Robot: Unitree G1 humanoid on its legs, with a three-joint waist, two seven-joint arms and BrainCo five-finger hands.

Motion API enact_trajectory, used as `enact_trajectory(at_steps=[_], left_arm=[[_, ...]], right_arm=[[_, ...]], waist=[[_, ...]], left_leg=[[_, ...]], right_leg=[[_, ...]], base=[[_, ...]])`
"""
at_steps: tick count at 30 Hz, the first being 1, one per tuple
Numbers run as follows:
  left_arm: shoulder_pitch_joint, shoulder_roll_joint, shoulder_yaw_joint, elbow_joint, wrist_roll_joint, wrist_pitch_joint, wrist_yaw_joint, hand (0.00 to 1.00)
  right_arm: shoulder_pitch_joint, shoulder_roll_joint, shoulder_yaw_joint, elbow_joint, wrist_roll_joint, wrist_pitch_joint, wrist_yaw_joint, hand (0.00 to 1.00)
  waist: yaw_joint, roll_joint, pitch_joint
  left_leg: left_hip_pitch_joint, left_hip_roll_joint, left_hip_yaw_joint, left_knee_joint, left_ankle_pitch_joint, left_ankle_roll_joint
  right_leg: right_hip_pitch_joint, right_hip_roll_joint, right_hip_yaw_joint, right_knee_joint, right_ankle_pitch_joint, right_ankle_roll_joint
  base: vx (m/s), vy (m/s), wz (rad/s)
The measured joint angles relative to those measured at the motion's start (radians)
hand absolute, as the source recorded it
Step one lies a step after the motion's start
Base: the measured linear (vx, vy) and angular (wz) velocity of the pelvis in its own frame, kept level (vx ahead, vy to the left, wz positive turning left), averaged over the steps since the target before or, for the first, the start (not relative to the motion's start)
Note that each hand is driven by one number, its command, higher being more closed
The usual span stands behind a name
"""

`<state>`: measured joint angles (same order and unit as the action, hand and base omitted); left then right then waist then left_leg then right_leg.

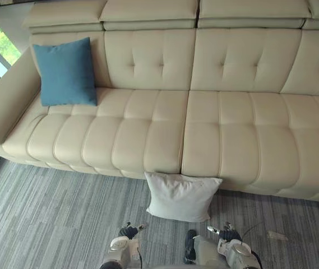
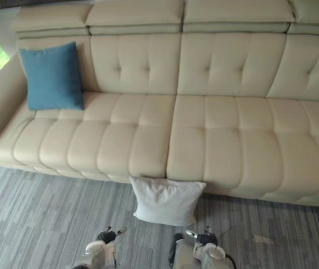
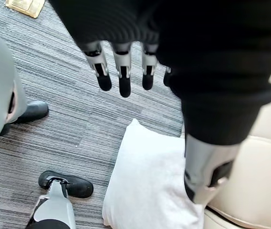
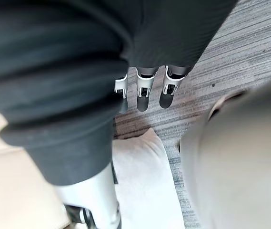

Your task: Pick up cushions and gather them together orderly.

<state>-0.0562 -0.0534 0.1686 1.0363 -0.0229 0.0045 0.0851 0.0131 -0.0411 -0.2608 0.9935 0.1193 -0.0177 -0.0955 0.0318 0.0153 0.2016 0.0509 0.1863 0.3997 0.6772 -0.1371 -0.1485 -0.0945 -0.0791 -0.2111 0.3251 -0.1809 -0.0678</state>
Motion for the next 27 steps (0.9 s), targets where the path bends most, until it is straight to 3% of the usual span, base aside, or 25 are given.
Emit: enact_trajectory(at_steps=[3,6,8,9,13,16,21,27], left_arm=[[0.001,0.0,0.001,-0.023,-0.002,0.0,0.0,0.0],[0.002,0.0,0.002,-0.033,-0.009,-0.001,0.001,0.0],[0.013,-0.001,0.003,-0.032,-0.009,-0.001,0.003,0.0],[0.017,-0.002,0.008,-0.028,-0.009,0.0,0.004,0.0],[0.03,0.024,0.009,-0.022,-0.009,0.001,0.011,0.0],[0.031,0.025,0.009,-0.009,-0.009,0.001,0.016,0.0],[0.012,0.031,0.009,-0.005,-0.026,-0.001,0.05,0.0],[-0.104,0.042,0.009,-0.059,-0.111,-0.013,0.105,0.0]], right_arm=[[-0.005,0.0,0.012,-0.002,0.002,-0.001,-0.003,0.0],[-0.001,0.0,0.038,-0.002,0.005,0.0,-0.004,0.0],[0.007,-0.011,0.06,-0.002,0.006,-0.001,-0.004,0.0],[0.007,-0.011,0.063,0.002,0.006,0.001,-0.005,0.0],[0.044,0.012,0.069,0.003,0.006,0.001,-0.005,0.0],[0.056,0.014,0.061,0.004,0.01,0.0,-0.013,0.0],[0.025,0.004,0.027,0.003,0.053,-0.008,-0.042,0.0],[-0.073,-0.056,-0.013,-0.052,0.124,-0.027,-0.081,0.0]], waist=[[0.003,-0.002,-0.001],[0.01,-0.005,-0.002],[0.021,0.01,-0.02],[0.024,0.017,-0.032],[0.026,-0.046,-0.077],[0.024,-0.043,-0.08],[0.027,-0.023,-0.063],[0.024,-0.008,0.03]], left_leg=[[-0.107,0.014,-0.035,0.03,-0.064,0.039],[-0.137,-0.025,-0.122,-0.19,-0.07,0.056],[-0.119,-0.056,-0.219,-0.346,0.0,0.067],[-0.099,-0.053,-0.222,-0.363,-0.039,0.052],[-0.064,-0.096,-0.147,-0.418,-0.047,0.071],[-0.02,-0.114,-0.131,-0.457,-0.046,0.073],[-0.039,-0.111,-0.116,-0.456,-0.046,0.073],[-0.302,-0.088,-0.155,-0.24,-0.071,0.104]], right_leg=[[0.037,0.005,0.046,-0.022,-0.003,0.003],[0.039,0.006,0.103,-0.006,-0.02,0.031],[0.012,0.031,0.166,0.035,-0.042,0.064],[0.002,0.037,0.19,0.054,-0.053,0.079],[-0.005,-0.002,0.245,0.033,-0.042,0.113],[0.031,-0.016,0.251,-0.005,-0.033,0.126],[-0.004,-0.012,0.25,0.025,-0.033,0.126],[-0.249,-0.011,0.222,0.226,-0.037,0.118]], base=[[0.09,0.004,-0.52],[0.05,0.137,-0.56],[0.06,0.244,-0.87],[0.1,0.257,-0.65],[0.1,0.197,-0.39],[0.09,0.117,-0.13],[0.03,-0.001,-0.07],[-0.13,-0.059,0.13]])
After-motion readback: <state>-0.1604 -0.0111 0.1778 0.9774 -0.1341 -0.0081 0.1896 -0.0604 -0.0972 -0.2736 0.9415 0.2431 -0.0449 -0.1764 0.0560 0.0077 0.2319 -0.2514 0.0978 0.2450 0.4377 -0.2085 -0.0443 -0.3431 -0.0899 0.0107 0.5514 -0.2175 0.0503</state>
